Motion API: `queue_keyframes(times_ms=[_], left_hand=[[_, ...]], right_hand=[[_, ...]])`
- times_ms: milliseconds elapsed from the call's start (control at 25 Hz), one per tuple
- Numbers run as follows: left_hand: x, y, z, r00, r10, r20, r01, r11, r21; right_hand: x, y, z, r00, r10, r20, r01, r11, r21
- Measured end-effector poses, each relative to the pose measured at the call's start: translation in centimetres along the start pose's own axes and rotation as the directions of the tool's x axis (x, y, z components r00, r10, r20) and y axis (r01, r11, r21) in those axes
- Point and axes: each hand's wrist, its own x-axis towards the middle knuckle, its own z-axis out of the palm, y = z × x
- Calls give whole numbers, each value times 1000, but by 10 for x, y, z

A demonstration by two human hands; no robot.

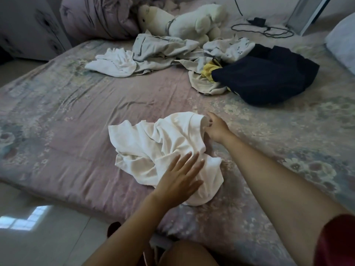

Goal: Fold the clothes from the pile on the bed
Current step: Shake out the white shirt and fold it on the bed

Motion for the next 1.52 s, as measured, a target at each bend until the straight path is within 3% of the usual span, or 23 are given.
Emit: queue_keyframes(times_ms=[120,200,320,400,560,640,800,920,1000,1120,1160,1320,1520], left_hand=[[25,0,11,1000,3,4,-3,1000,-10],[41,-16,13,986,-152,-62,145,984,-107],[74,-44,-4,925,-362,-118,318,905,-283],[97,-59,-24,920,-391,-41,357,874,-328],[120,-82,-59,908,-413,74,412,843,-347],[124,-87,-87,898,-437,58,419,805,-420],[136,-89,-158,887,-461,-36,384,779,-496],[144,-98,-196,877,-471,-95,351,764,-542],[146,-102,-217,856,-502,-126,358,749,-557],[146,-105,-244,833,-533,-147,357,721,-593],[146,-104,-251,827,-544,-144,360,707,-608],[144,-102,-278,797,-585,-146,363,659,-659],[138,-117,-304,789,-595,-150,295,583,-757]], right_hand=[[22,-8,0,1000,-18,10,18,997,-77],[24,-14,1,999,-30,23,28,997,71],[15,-27,-6,973,-92,210,24,951,307],[6,-39,-15,936,-165,310,56,941,333],[-6,-50,-33,951,-180,252,54,898,437],[-16,-49,-43,947,-136,290,22,931,365],[-52,-55,-56,874,-37,485,17,999,46],[-74,-68,-57,857,-29,515,57,998,-40],[-92,-86,-63,889,-74,452,100,994,-35],[-113,-116,-76,957,-161,242,130,982,140],[-117,-125,-80,959,-193,208,172,979,112],[-118,-141,-96,956,-212,202,264,922,-284],[-125,-168,-149,952,-299,-62,284,941,-183]])
